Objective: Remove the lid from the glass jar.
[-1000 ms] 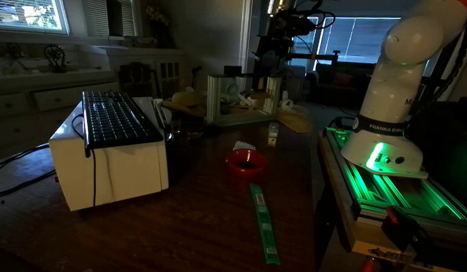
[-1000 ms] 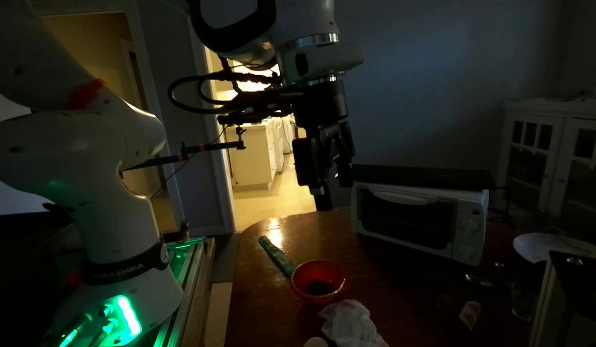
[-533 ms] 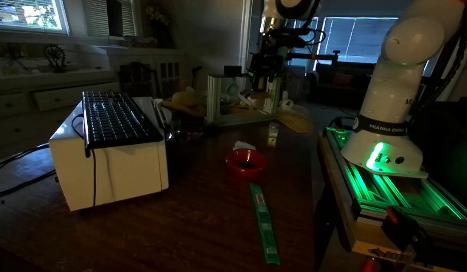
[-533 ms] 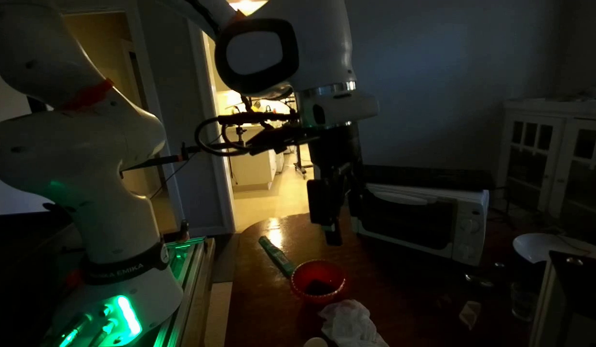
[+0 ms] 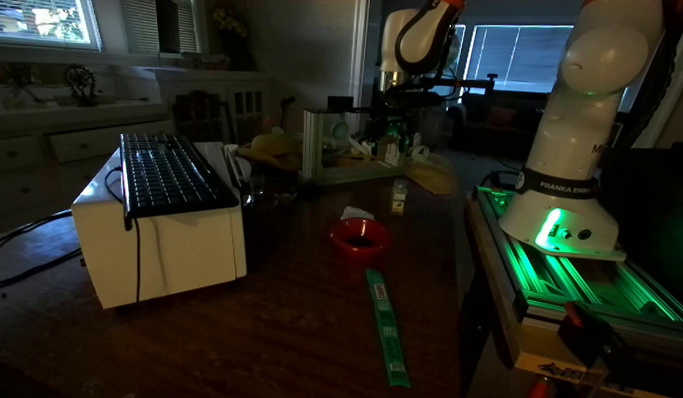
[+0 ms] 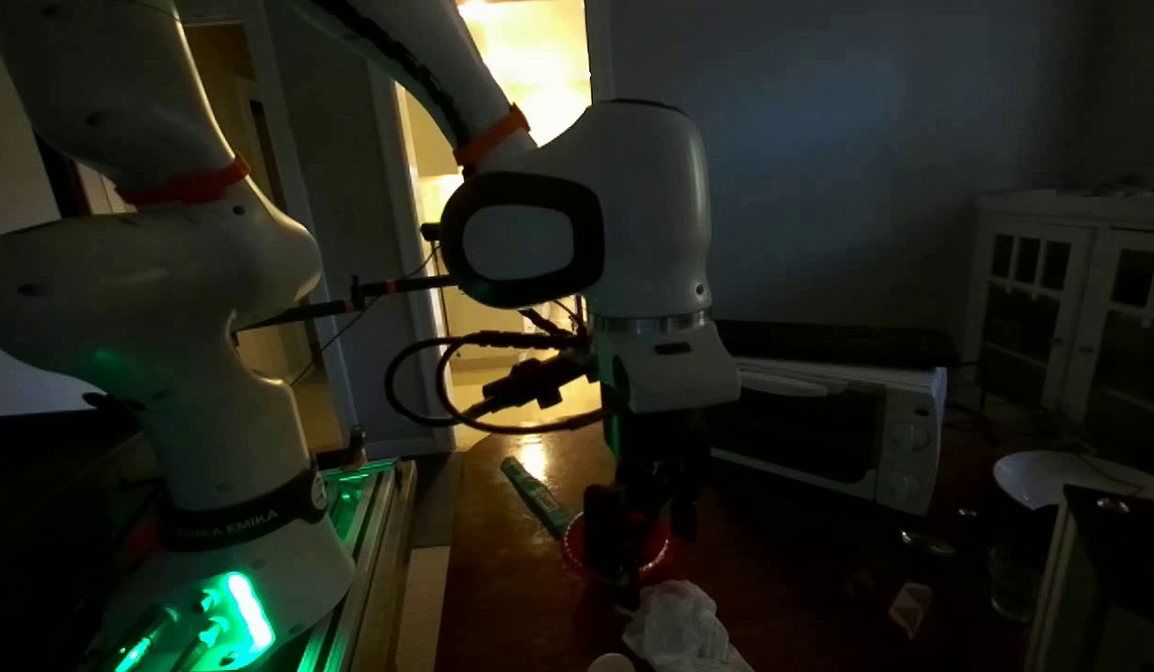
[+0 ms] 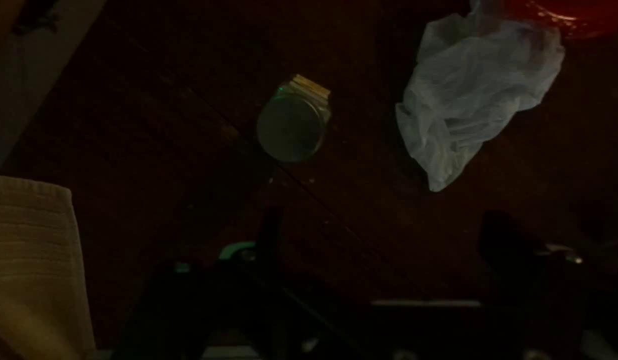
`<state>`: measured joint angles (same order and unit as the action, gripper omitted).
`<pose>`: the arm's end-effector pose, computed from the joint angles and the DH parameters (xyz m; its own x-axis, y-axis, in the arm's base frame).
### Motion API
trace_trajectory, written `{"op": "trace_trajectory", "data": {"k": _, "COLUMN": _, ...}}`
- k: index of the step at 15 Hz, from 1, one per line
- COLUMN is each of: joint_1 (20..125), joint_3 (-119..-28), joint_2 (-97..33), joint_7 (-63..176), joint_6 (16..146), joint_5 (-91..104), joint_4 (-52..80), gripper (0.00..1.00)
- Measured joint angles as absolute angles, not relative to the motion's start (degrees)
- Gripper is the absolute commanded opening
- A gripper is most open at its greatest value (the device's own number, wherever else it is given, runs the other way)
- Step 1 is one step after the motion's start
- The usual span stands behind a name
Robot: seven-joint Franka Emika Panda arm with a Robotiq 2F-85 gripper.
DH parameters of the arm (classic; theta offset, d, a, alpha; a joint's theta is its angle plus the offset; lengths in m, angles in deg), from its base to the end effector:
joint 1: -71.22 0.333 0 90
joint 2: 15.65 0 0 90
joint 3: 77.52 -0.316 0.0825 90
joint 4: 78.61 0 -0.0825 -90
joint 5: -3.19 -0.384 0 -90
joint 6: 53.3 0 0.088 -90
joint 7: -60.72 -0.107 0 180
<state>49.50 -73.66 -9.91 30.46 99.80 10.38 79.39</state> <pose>0.3551 -0.1650 0.2483 0.6504 -0.7587 0.0363 -0.7595 -0.6493 0.0385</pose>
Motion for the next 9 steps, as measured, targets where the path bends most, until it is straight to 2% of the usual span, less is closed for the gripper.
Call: {"op": "trace_trajectory", "data": {"k": 9, "joint_1": 50.3, "joint_3": -65.7, "joint_2": -17.6, "joint_7": 28.2, "joint_6": 102.4, "joint_5": 13.4, "joint_4": 79.3, "gripper": 1.0}}
